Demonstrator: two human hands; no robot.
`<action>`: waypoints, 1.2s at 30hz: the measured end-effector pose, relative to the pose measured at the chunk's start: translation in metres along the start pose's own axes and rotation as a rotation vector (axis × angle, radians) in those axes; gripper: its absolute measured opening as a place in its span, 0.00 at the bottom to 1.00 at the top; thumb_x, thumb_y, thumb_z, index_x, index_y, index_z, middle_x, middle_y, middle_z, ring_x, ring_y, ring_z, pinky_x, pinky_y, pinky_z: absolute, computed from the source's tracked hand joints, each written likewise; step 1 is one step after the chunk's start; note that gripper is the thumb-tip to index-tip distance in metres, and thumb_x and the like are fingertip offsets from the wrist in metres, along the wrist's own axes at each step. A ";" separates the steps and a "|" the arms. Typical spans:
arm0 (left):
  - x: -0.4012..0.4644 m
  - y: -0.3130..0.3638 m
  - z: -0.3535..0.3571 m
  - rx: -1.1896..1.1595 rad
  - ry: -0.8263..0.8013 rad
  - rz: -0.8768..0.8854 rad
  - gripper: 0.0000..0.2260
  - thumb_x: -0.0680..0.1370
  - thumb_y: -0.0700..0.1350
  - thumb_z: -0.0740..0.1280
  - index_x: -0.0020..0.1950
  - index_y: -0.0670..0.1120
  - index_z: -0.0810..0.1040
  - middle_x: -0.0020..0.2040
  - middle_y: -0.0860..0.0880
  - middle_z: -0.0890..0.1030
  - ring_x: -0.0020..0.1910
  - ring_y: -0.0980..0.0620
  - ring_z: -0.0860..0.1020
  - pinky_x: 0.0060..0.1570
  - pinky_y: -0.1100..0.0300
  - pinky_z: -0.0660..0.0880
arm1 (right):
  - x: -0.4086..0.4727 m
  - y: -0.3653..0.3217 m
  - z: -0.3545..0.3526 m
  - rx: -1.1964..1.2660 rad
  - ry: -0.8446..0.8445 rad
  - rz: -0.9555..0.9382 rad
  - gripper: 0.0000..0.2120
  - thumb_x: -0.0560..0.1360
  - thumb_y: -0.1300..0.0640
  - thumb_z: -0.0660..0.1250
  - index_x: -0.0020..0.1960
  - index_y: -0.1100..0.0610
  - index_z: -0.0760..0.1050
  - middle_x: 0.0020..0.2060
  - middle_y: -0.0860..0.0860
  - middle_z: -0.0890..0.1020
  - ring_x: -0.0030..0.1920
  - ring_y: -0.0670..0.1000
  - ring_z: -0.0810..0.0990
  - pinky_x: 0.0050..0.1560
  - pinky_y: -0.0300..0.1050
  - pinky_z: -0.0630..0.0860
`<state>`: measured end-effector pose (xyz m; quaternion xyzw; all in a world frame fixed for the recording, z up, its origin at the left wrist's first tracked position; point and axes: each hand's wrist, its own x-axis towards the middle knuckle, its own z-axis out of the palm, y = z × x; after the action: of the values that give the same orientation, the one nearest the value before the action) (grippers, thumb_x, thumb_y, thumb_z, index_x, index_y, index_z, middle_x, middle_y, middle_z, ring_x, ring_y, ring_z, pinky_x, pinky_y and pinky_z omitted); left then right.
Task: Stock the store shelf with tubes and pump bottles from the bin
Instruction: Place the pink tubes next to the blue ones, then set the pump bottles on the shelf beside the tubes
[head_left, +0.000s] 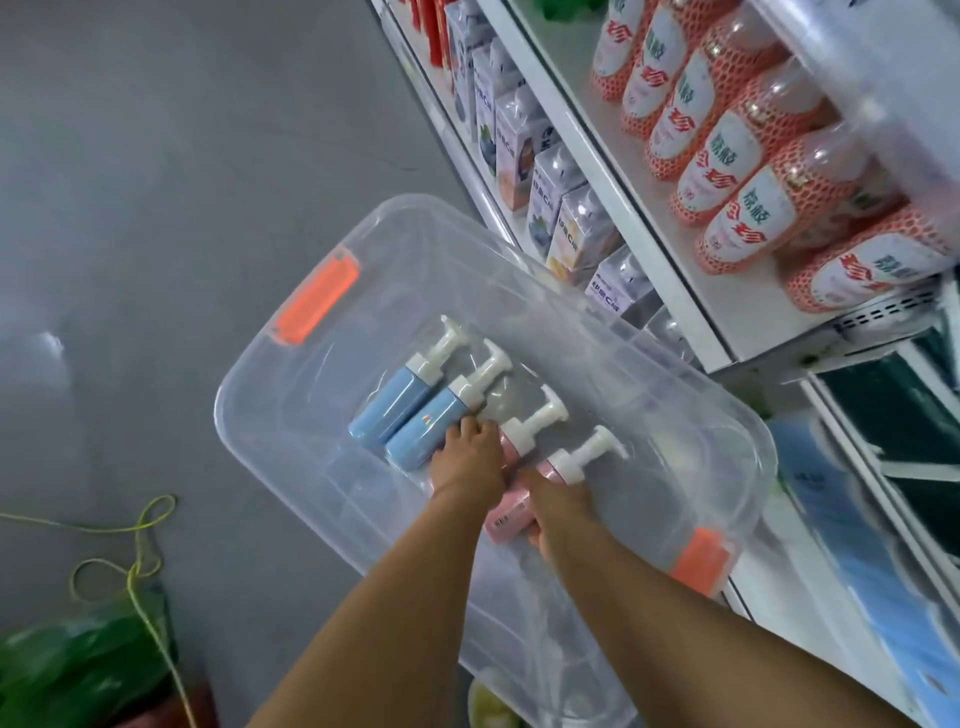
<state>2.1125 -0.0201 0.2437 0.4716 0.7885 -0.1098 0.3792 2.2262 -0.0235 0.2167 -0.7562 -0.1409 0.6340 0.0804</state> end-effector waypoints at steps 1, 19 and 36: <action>0.000 0.001 0.001 0.023 -0.014 -0.001 0.28 0.73 0.51 0.72 0.69 0.47 0.65 0.67 0.47 0.66 0.67 0.44 0.66 0.60 0.49 0.69 | 0.000 -0.001 0.001 -0.007 -0.015 0.002 0.20 0.65 0.53 0.75 0.52 0.59 0.74 0.47 0.57 0.82 0.46 0.57 0.83 0.51 0.58 0.81; -0.106 0.003 -0.080 -1.083 -0.033 -0.180 0.10 0.75 0.45 0.68 0.55 0.45 0.79 0.47 0.46 0.83 0.42 0.50 0.81 0.40 0.59 0.77 | -0.137 -0.057 -0.044 -0.236 -0.307 -0.399 0.13 0.67 0.58 0.76 0.50 0.54 0.79 0.46 0.53 0.85 0.47 0.53 0.84 0.50 0.51 0.81; -0.336 0.036 -0.123 -1.519 -0.146 0.186 0.15 0.76 0.40 0.63 0.63 0.41 0.76 0.55 0.39 0.83 0.54 0.41 0.82 0.51 0.48 0.79 | -0.326 -0.022 -0.147 -0.143 -0.453 -0.661 0.20 0.69 0.47 0.72 0.58 0.53 0.78 0.48 0.54 0.86 0.52 0.55 0.84 0.58 0.56 0.78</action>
<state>2.1712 -0.1572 0.5708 0.1375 0.5776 0.4634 0.6578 2.3172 -0.0966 0.5554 -0.5152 -0.4343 0.7130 0.1940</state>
